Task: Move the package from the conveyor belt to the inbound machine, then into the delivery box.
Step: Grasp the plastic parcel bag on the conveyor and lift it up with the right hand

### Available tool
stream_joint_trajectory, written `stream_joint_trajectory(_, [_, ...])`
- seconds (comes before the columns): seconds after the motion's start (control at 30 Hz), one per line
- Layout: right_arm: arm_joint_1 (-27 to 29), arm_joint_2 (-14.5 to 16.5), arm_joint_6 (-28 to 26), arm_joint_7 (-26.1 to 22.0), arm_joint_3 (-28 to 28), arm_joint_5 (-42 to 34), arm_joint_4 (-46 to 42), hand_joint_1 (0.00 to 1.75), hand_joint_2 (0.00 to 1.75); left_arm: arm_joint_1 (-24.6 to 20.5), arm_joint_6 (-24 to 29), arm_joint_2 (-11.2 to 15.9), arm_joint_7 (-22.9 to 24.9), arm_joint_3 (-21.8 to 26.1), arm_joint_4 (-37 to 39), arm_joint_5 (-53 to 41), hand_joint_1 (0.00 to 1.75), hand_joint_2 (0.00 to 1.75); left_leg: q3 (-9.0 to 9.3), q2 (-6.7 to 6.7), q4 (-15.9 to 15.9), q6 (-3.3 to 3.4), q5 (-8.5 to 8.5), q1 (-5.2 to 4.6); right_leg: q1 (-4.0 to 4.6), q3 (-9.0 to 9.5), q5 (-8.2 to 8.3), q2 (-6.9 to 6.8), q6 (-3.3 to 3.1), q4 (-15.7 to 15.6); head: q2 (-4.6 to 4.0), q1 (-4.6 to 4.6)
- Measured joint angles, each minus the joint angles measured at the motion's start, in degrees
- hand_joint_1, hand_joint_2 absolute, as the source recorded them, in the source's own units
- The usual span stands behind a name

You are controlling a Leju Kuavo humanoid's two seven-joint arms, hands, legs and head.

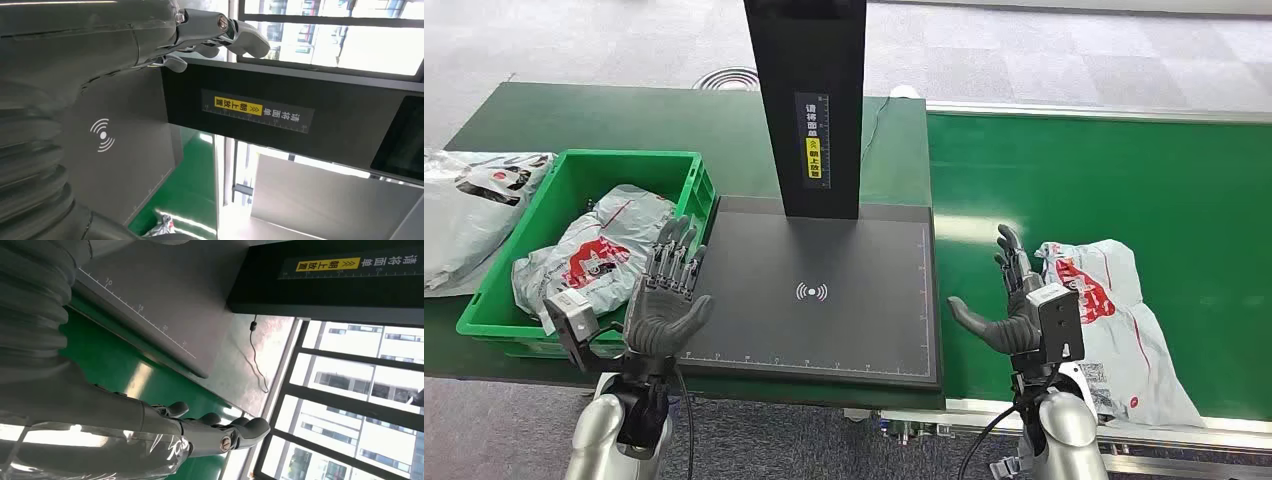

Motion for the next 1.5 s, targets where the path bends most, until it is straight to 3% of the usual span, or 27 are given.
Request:
stream_joint_trajectory(0.23, [-0.08,-0.04,-0.76,-0.05,-0.01,0.80,0.00,0.00,1.75,-0.06,0.00,0.01,-0.04,0.00,0.07,0.00,0.00,1.75,0.00,0.00,0.00,0.00,0.00,0.00,0.00,0.00,0.00,0.00,0.00,0.00,0.00,0.00])
stream_joint_trajectory(0.37, [-1.40,-1.19,-6.82,2.78,-0.58,8.57,0.32,0.00,1.75,-0.25,0.00,0.04,-0.04,-0.03,0.31,-0.03,0.00,1.75,0.00,0.00,0.00,0.00,0.00,0.00,-0.01,0.00,0.01,0.00,0.00,0.00,0.00,-0.01])
stream_joint_trajectory(0.5, [-6.27,-5.38,-14.51,9.43,-3.08,22.51,4.67,0.00,1.75,-0.25,-0.20,0.08,0.33,-0.04,0.31,-0.14,0.00,1.75,0.00,0.00,0.02,0.05,0.03,-0.01,-0.09,0.01,0.07,0.00,0.09,0.00,0.00,0.00])
stream_joint_trajectory(0.6, [-11.18,-9.89,-16.84,12.36,-5.76,29.49,11.64,0.00,1.75,-0.27,-0.49,0.14,0.87,-0.04,0.31,-0.13,0.00,1.75,-0.02,-0.03,0.06,0.12,0.07,-0.03,-0.16,0.03,0.13,-0.03,0.19,-0.02,0.00,0.01])
stream_joint_trajectory(0.73, [-16.47,-14.64,-17.24,13.23,-8.37,32.97,22.25,0.00,1.75,-0.28,-0.28,0.43,0.90,-0.04,0.31,0.21,0.00,1.75,-0.05,-0.05,0.09,0.13,0.07,-0.04,-0.16,0.03,0.14,-0.05,0.21,-0.03,0.00,0.01])
stream_joint_trajectory(0.87, [-19.73,-16.70,-17.75,13.25,-9.25,33.68,29.97,0.00,1.75,-0.12,0.28,1.05,0.62,-0.05,0.31,0.90,0.00,1.75,-0.05,-0.04,0.09,0.12,0.07,-0.04,-0.11,0.02,0.13,-0.04,0.20,-0.02,0.00,-0.01])
stream_joint_trajectory(1.1, [-21.91,-17.63,-14.20,18.35,-8.61,36.80,37.28,0.00,1.75,0.15,0.63,1.75,0.04,-0.45,0.31,1.29,0.00,1.75,-0.08,-0.05,0.06,0.11,0.07,-0.02,-0.02,-0.02,0.11,-0.06,0.17,-0.02,0.00,-0.01])
stream_joint_trajectory(1.5, [-22.12,-17.82,-12.20,19.62,-7.72,37.08,40.95,0.00,1.75,0.18,0.75,2.22,0.00,-0.67,0.31,1.32,0.00,1.75,-0.08,-0.05,0.06,0.11,0.07,-0.02,-0.08,-0.02,0.11,-0.05,0.17,-0.02,0.00,0.00])
